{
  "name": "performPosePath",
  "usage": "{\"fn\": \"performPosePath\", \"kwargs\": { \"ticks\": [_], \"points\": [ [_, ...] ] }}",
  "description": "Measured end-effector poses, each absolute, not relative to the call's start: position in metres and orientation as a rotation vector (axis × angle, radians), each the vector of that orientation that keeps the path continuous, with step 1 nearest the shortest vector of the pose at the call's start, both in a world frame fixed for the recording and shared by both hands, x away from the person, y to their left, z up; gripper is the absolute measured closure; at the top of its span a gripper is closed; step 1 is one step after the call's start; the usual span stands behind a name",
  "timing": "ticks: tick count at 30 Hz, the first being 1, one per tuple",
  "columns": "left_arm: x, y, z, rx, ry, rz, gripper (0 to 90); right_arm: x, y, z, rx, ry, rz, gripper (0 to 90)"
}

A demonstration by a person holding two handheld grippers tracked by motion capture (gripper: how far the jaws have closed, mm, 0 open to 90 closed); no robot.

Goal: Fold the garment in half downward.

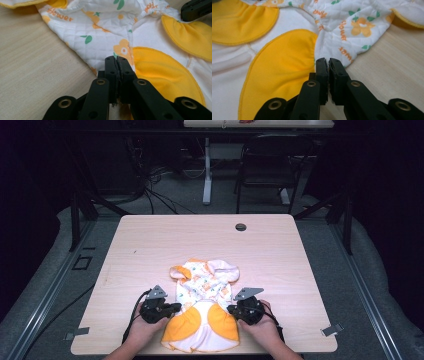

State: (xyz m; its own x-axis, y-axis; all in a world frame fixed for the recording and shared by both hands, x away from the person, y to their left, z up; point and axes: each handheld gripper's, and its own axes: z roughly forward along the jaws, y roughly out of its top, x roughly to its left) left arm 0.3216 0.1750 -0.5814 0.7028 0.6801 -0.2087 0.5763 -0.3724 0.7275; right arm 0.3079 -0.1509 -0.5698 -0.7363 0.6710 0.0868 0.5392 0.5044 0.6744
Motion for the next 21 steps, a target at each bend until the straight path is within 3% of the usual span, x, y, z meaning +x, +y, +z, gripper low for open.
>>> {"fn": "performPosePath", "kwargs": {
  "ticks": [10,21],
  "points": [
    [0.381,0.168,-0.542,2.048,0.958,0.248,84.4,0.371,-0.146,-0.53,1.04,2.466,1.053,85.6],
    [0.44,0.159,-0.535,2.019,1.02,0.241,86.7,0.436,-0.123,-0.528,1.099,2.446,1.012,84.3]
  ]
}}
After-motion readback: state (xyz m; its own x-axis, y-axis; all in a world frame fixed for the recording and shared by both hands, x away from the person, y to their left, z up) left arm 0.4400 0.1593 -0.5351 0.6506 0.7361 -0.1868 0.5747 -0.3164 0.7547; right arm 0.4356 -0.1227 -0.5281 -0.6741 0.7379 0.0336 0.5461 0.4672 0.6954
